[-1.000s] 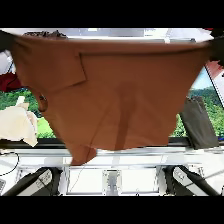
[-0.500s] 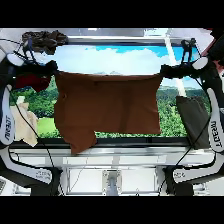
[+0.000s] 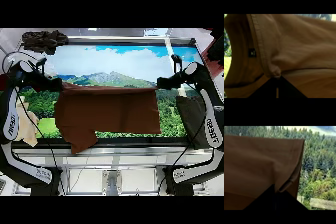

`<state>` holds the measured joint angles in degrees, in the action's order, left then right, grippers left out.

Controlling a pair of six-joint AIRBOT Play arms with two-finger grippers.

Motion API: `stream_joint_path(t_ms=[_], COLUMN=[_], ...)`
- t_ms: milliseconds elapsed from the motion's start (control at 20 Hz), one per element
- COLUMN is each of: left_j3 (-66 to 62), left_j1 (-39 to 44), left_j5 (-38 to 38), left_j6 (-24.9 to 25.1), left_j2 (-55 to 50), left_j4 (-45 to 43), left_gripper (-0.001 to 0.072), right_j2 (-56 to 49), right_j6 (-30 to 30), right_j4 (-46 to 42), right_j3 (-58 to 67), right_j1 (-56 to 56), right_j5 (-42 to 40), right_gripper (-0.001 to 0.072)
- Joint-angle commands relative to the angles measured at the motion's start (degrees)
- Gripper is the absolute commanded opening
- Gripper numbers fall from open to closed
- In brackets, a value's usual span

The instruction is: Fold the shirts.

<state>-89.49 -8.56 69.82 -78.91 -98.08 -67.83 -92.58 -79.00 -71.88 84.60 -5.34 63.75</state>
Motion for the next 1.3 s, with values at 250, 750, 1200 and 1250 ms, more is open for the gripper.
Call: stream_joint_path(t_ms=[250,750,1200,1250], left_j3=[9.0,2.6,40.9,46.6], left_j1=[0.1,-1.9,-10.8,-10.7], left_j5=[-2.5,14.0,10.2,9.1], left_j6=[0.4,3.1,6.8,6.7], left_j2=[-0.2,3.3,37.6,39.6], left_j4=[-1.1,-1.2,-1.2,-0.7], left_gripper=[0.0012,0.0696,0.0696,0.0696], right_j2=[-0.2,7.2,27.5,28.1], right_j6=[0.8,0.5,0.8,1.0], right_j4=[1.2,-5.7,-7.1,-5.0], right_j3=[-15.9,-15.5,-22.9,-23.8], right_j1=[3.7,-0.5,-17.5,-18.4], right_j5=[-5.4,4.8,11.8,12.2], right_gripper=[0.0028,0.0359,0.0359,0.0359])
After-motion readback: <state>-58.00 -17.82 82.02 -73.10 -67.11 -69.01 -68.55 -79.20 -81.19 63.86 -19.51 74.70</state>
